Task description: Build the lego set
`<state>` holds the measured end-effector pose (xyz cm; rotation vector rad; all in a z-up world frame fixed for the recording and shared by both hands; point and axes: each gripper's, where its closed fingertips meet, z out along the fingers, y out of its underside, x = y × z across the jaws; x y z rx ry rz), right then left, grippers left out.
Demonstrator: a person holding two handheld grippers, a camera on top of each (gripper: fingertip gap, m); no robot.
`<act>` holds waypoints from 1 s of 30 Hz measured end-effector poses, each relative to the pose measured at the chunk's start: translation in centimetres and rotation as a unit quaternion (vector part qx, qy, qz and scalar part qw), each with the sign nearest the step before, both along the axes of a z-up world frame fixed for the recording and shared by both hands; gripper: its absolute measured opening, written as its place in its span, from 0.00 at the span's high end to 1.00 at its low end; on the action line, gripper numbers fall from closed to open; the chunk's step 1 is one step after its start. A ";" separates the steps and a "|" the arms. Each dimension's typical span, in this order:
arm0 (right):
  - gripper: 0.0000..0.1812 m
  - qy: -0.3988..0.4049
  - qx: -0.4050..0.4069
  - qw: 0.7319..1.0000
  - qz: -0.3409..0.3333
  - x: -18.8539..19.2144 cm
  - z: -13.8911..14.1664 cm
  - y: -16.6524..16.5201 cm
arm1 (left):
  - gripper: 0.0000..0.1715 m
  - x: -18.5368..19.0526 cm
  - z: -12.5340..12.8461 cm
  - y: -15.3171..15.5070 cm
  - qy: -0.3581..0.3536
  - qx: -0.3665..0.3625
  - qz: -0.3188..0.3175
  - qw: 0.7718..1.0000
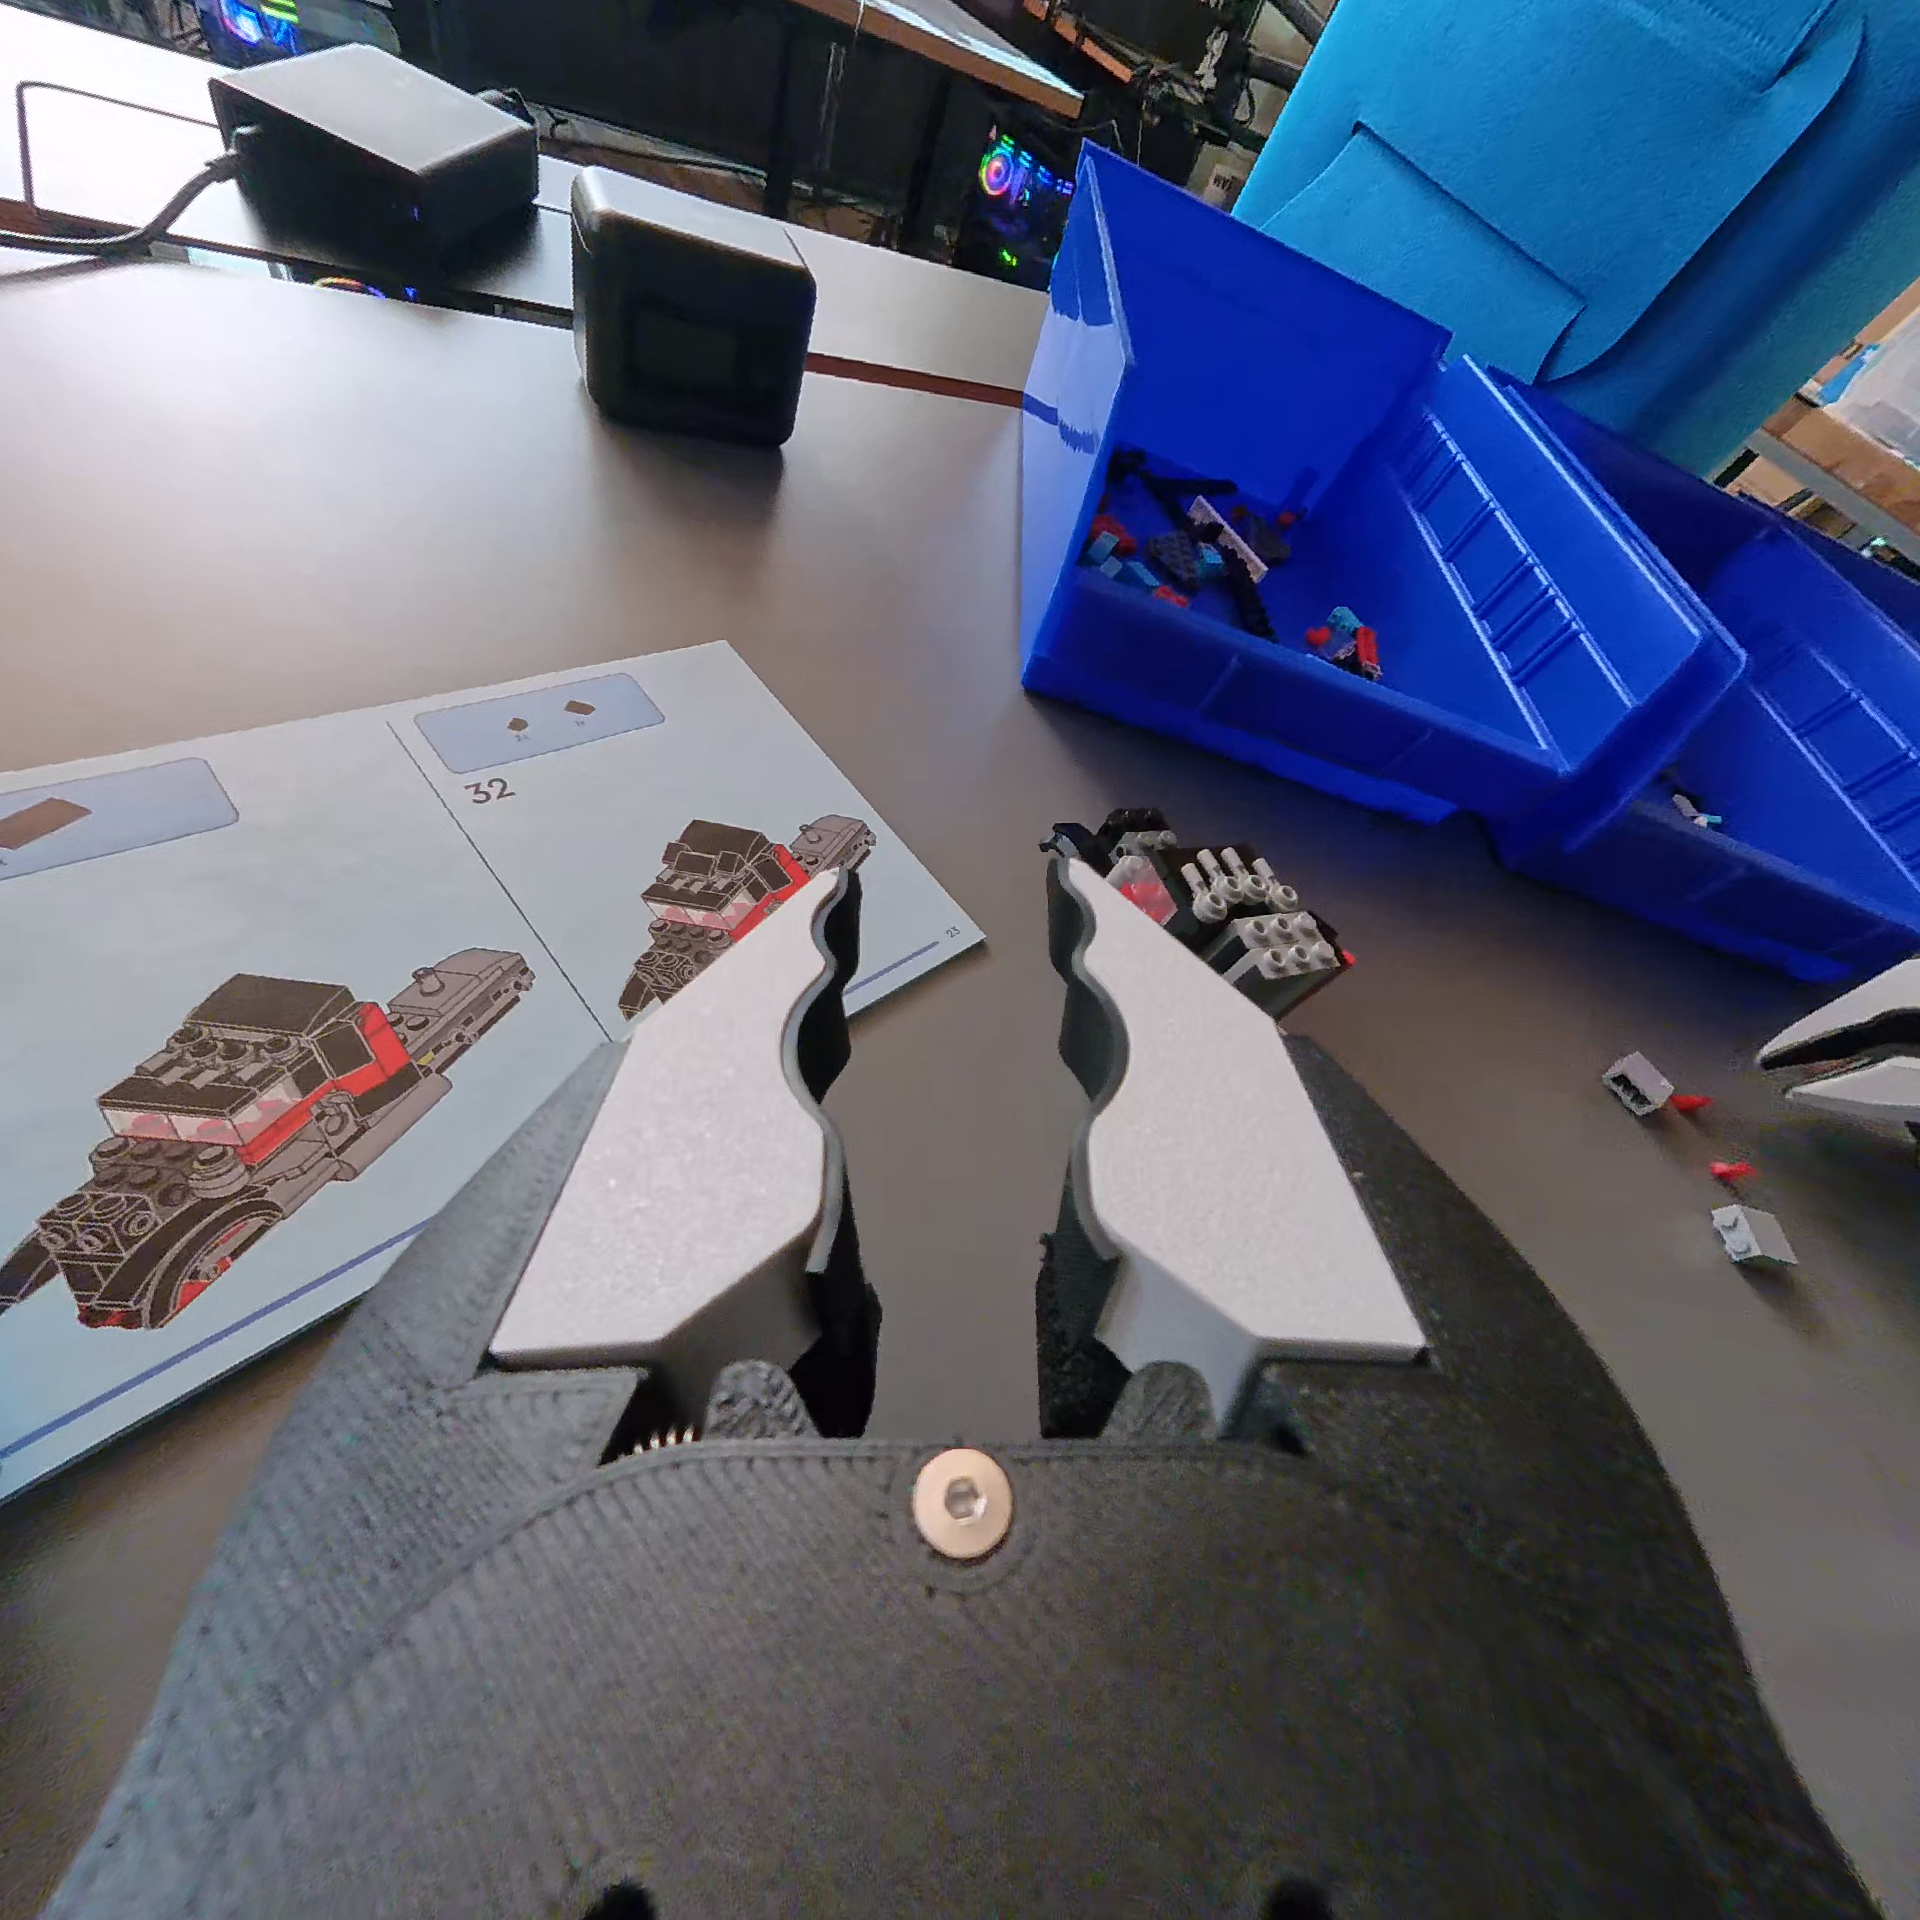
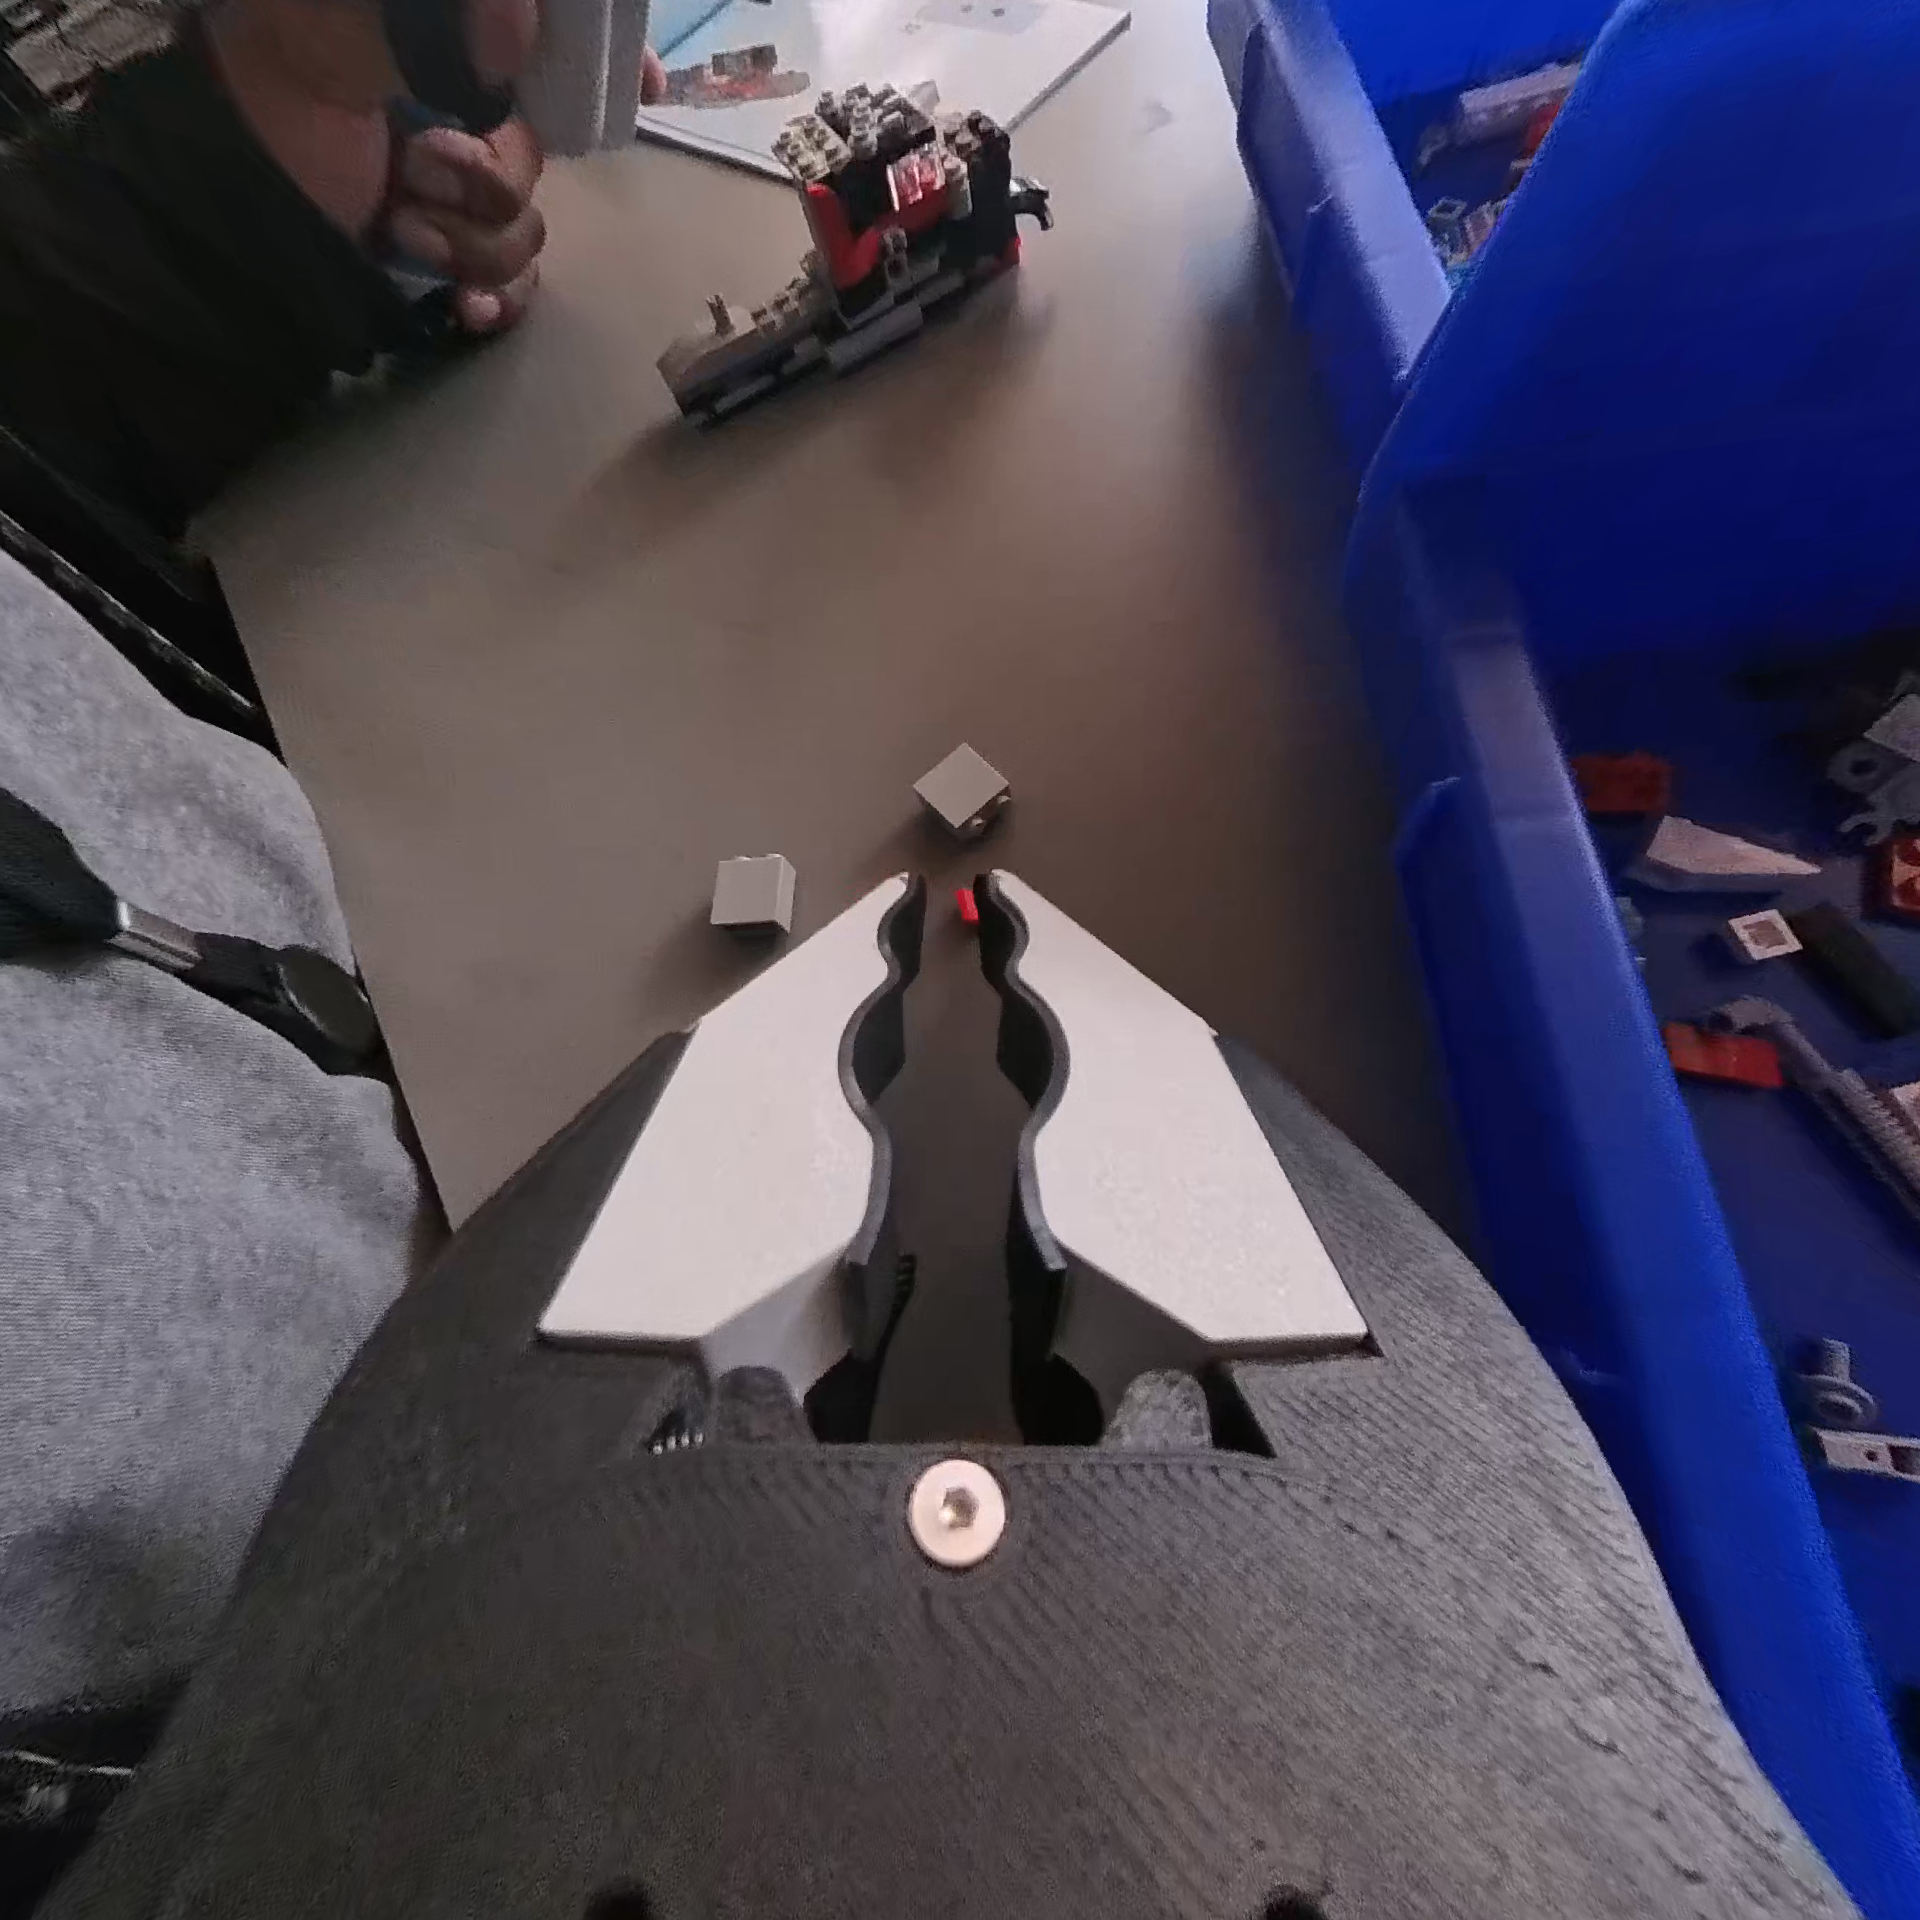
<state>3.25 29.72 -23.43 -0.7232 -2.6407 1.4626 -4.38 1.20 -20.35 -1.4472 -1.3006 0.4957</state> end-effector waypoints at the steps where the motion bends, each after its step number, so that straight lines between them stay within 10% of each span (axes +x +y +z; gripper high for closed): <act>1: 0.94 0.002 -0.006 1.000 -0.001 -0.1 0.2 0.0 | 0.78 0.0 0.0 0.0 0.000 -0.001 0.000 1.000; 30: 0.96 0.009 -0.049 0.998 -0.043 -1.2 1.2 0.8 | 0.79 -0.3 -0.7 0.2 -0.023 -0.002 -0.008 1.000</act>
